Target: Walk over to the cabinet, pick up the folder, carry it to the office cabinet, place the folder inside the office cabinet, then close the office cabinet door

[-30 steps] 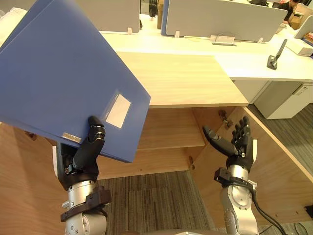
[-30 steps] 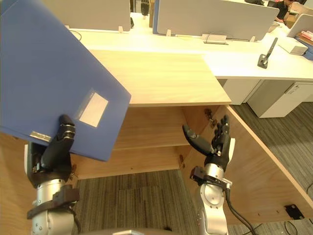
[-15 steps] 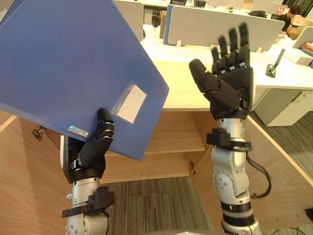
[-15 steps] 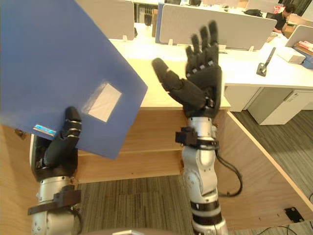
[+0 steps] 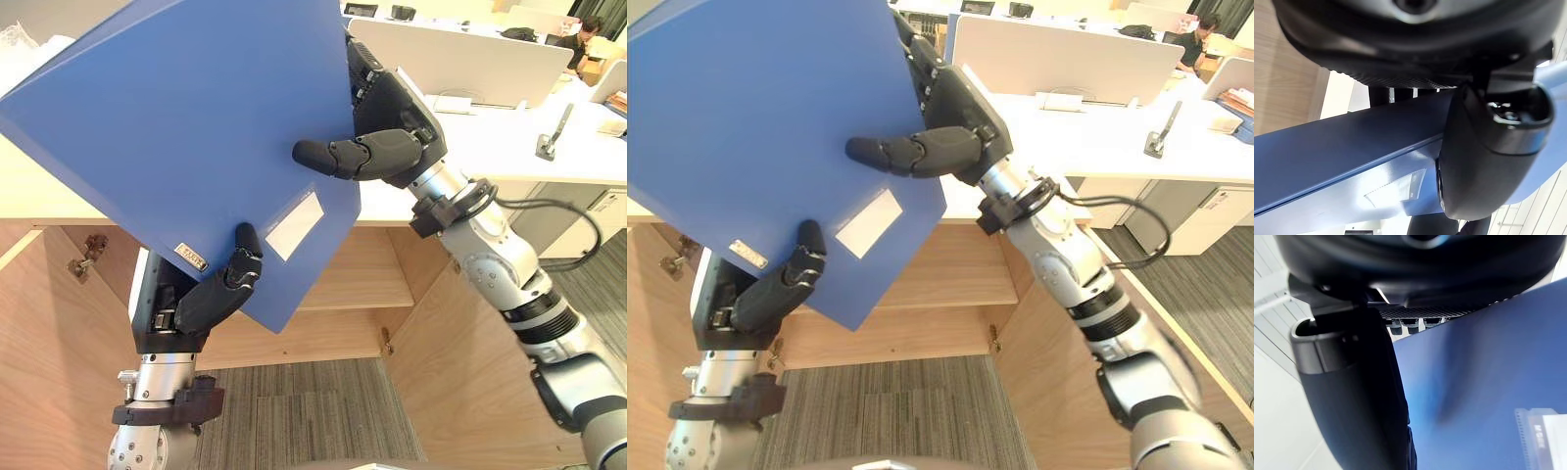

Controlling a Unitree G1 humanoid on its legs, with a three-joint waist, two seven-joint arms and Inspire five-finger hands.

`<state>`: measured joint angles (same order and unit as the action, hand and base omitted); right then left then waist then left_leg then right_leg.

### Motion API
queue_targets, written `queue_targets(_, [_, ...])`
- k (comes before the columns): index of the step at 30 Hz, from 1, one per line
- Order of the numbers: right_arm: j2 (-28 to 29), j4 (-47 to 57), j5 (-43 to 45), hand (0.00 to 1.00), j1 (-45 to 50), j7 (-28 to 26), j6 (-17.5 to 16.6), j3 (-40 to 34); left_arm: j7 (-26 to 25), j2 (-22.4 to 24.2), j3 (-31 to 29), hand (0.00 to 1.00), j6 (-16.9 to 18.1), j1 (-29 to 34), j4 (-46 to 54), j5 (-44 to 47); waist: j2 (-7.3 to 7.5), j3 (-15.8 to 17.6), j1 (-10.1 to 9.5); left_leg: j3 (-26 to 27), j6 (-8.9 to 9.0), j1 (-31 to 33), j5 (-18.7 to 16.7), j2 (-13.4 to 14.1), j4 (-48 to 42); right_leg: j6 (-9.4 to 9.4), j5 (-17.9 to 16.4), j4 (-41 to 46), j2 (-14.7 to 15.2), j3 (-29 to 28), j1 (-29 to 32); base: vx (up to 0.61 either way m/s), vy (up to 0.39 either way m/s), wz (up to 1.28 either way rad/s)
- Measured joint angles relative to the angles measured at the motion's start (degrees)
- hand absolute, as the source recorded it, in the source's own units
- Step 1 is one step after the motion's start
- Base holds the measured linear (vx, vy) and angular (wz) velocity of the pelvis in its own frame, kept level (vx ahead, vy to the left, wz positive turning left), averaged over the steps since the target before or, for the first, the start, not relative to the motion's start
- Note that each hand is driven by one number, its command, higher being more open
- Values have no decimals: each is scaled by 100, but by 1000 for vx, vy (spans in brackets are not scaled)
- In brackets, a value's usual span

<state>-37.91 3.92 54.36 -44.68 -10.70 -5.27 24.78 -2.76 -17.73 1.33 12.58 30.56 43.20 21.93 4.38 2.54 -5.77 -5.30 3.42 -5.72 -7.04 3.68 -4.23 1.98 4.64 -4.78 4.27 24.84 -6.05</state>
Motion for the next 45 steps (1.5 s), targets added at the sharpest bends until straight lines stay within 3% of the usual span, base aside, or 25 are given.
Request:
queue_targets(7, [-1140, -250, 550, 100, -822, -299, 45, 1128, 181, -1521, -519, 0, 66, 49, 1, 660, -85, -66, 4, 12, 1, -6, 3, 3, 15, 0, -1, -2, -2, -9, 6, 0, 0, 0])
queue_targets(8, [-1401, -250, 814, 0, -984, -378, 58, 1438, 253, -1783, -628, 0, 65, 96, 0, 909, -94, -75, 0, 13, 4, -10, 7, 5, 26, 0, -1, -2, -4, -9, 6, 0, 0, 0])
queue_targets(10, [-1777, -242, 1127, 0, -1210, -509, 96, 1895, 335, -2164, -743, 0, 66, 210, -1, 1182, -99, -90, -9, 15, 9, -11, 18, 9, 46, 0, -1, -3, -8, -10, 16, 0, 0, 0])
queue_targets(11, [-1936, -215, 1286, 0, -1238, -570, 126, 2093, 344, -2387, -737, 100, 65, 257, -13, 1332, -96, -111, -32, 15, 9, -10, 21, 11, 60, -1, -2, -3, -9, -11, 22, 0, 0, 0])
queue_targets(16, [-2537, -59, 1450, 0, -1253, -988, 234, 2589, 610, -2941, -718, 100, 65, 323, -306, 1647, -77, -173, -96, 27, 17, 38, 56, 11, 111, -1, -2, -3, -11, -27, 104, 0, 0, 0])
queue_targets(21, [-2769, 187, 1291, 0, -1246, -1374, 233, 2575, 1180, -3042, -349, 100, 66, 320, -846, 2230, -106, -221, -106, 37, 20, 45, 58, 14, 127, -3, -3, -2, -16, -41, 128, 3, 4, -1])
queue_targets(23, [-2724, 337, 854, 0, -1086, -1360, 228, 2322, 1505, -3115, 21, 100, 29, 303, -1123, 2576, -113, -240, -106, 63, 20, 36, 58, 12, 128, -4, -3, -2, -16, -62, 142, 14, 23, -6])
queue_targets(25, [-2336, 616, 117, 0, -587, -1276, 225, 1486, 1923, -3125, 558, 100, -78, 231, -1348, 2771, -113, -244, -127, 118, 19, 27, 58, 12, 127, -4, -2, 0, -16, -112, 176, 8, 26, -12])
queue_targets(27, [-1316, 1188, -1119, 0, 16, -1283, 209, 390, 2480, -2745, 1127, 100, -225, -57, -1902, 2985, -161, -263, -103, 168, 19, 15, 58, 21, 126, -4, 0, 2, -17, -153, 191, -1, 20, -13])
queue_targets(28, [-1089, 1290, -1454, 0, 105, -1272, 183, 224, 2582, -2563, 1141, 100, -273, -116, -2063, 2978, -173, -271, -90, 168, 19, 10, 58, 23, 125, -4, 0, 6, -18, -153, 186, 0, 8, -4])
queue_targets(30, [-13, 1606, -2340, 0, 427, -1055, -175, -284, 2746, -1862, 1253, 100, -428, -399, -2900, 2867, -244, -310, -49, 166, 19, 2, 58, 34, 122, -5, -1, 20, -26, -152, 180, 0, 0, 0])
queue_targets(33, [1148, 2023, -2628, 0, 882, -730, -737, -384, 2849, -1295, 1377, 100, -638, -490, -3995, 2281, -285, -317, -27, 167, 17, 1, 56, 37, 108, -8, -3, 25, -27, -152, 174, 0, 0, 0])
queue_targets(36, [1367, 2159, -3201, 0, 1320, -736, -1086, -135, 2826, -818, 1368, 100, -691, -356, -4921, 1313, -296, -307, -31, 164, -11, -20, 34, 28, 86, -7, -4, 25, -16, -144, 111, -25, 12, 2])
queue_targets(38, [1299, 1970, -3696, 0, 1598, -757, -1120, 199, 2782, -607, 1267, 100, -691, -271, -5373, 840, -291, -308, -32, 163, -20, -24, 24, 28, 63, -6, -4, 25, -18, -145, 95, -44, 21, 1])
queue_targets(42, [1221, 899, -4475, 0, 2108, -874, -939, 1025, 2561, -187, 904, 100, -680, -343, -6366, -93, -238, -304, -75, 152, -25, 10, 19, 32, 12, -10, 13, 23, -23, -142, 91, -54, 8, 1])
queue_targets(45, [1060, -346, -5377, 0, 2242, -874, -819, 1724, 2193, 93, 657, 100, -669, -709, -7476, -941, -236, -207, -235, 99, -26, 62, 19, 26, -36, -19, 41, 0, -27, -112, 89, -45, 8, 7])
